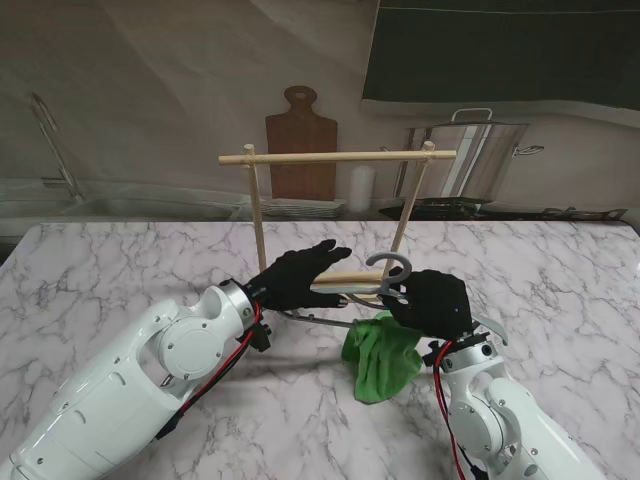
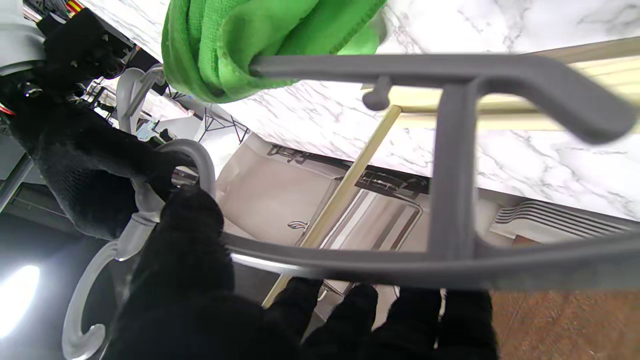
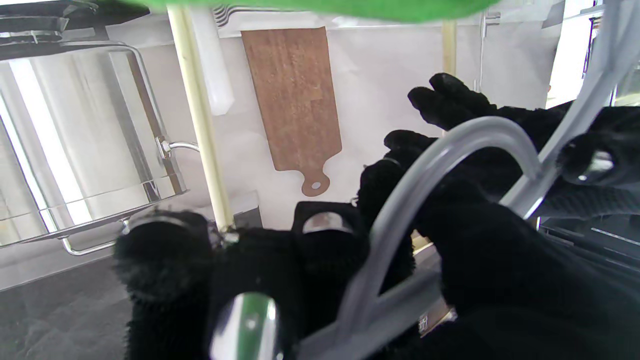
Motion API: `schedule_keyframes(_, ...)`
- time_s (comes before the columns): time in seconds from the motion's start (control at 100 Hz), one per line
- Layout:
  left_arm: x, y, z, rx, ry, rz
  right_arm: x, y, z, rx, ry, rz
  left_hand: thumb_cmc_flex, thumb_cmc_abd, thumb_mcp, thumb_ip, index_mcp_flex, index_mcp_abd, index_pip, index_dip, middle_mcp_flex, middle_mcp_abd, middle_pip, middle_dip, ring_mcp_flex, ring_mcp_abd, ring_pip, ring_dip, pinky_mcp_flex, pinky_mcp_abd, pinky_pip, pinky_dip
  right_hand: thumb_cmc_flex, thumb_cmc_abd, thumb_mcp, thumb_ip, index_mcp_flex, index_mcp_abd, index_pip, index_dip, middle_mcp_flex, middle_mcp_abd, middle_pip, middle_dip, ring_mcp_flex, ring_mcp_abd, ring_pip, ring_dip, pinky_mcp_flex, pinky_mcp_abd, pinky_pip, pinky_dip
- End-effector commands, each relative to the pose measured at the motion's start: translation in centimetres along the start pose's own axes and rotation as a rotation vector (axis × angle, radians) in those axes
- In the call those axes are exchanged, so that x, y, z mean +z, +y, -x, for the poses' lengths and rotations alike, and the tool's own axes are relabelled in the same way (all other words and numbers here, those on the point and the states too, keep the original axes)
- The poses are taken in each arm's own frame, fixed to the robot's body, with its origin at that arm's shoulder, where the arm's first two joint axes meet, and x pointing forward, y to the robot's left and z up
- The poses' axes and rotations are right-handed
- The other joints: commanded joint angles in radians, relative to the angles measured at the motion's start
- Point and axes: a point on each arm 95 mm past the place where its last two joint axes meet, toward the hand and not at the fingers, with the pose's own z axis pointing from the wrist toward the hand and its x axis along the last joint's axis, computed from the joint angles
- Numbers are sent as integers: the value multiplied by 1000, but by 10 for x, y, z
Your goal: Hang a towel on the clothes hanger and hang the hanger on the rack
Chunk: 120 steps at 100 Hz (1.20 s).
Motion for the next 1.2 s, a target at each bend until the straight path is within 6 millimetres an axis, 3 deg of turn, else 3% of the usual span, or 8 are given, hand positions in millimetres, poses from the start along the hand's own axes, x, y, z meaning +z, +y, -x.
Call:
schedule_keyframes(0.0,-1,0,-2,6,7,32,-2,-2,3,-12,-20,-2,-31,-27,-11,-11,-28,13,-25,-31,-46,15,-26,-28,-29,15,-12,-24,-1,-3,-113,-18,53,-13,16,-17,12,14,-10,-10,109,29,59,13,0,-106,69,24,37,2,36,-1)
schedule_keyframes(0.11,-1,1,-2,17,11,54,-1,-3,6,-14,-42,9,-60,-61,-1,-11,-37,16,-33,-70,-44,17,-26,-44,-25,15,-13,-32,11,1,-134,-28,56,-10,11,-17,12,20,-12,-10,112,30,58,13,0,-105,72,26,41,6,39,-1)
schedule_keyframes(0.24,-2,2,-2,17,12,45,0,-2,10,-25,-57,19,-33,-27,2,-15,-29,13,-20,-78,-4,1,-12,-27,-5,-2,3,-23,28,-5,-123,-18,58,-6,4,-16,12,18,-13,-9,114,27,57,13,0,-104,73,27,43,9,42,-2)
schedule_keyframes(0.37,-12,2,-1,10,1,15,0,0,16,-44,-81,37,41,15,1,-12,60,-1,36,-58,147,-21,30,37,51,-21,30,2,39,-4,-85,14,57,0,-1,-15,11,19,-14,-9,117,23,56,13,0,-104,73,27,45,11,46,-2)
schedule_keyframes(0.55,-40,-2,4,48,-49,-15,0,10,25,-74,-130,97,55,14,-2,-10,135,-18,68,-35,214,-28,42,69,94,-25,30,11,34,13,-80,20,47,16,-7,-13,33,31,-32,-17,125,11,64,15,0,-99,73,25,62,29,62,-7)
schedule_keyframes(0.79,-75,-7,23,79,-153,-82,3,26,28,-118,-171,153,63,33,-3,-12,188,-32,91,-7,276,-36,49,96,135,-30,27,21,49,26,-84,31,11,35,9,-8,94,87,-73,-20,125,1,112,16,-1,-75,89,25,81,44,92,-38)
schedule_keyframes(1.08,-101,-4,57,143,-317,-114,20,34,15,-128,-203,182,69,48,-5,-13,210,-32,95,13,312,-38,52,113,153,-30,24,31,54,33,-98,43,-1,-16,63,56,194,174,-87,-42,125,39,174,14,-3,-45,122,33,108,74,128,-64)
schedule_keyframes(1.19,-107,1,68,138,-357,-125,28,36,7,-119,-201,190,75,66,-5,-14,234,-34,104,23,330,-44,57,119,169,-32,28,37,79,64,-92,57,-9,-27,74,73,226,194,-88,-46,125,56,185,13,-4,-33,120,30,98,86,118,-75)
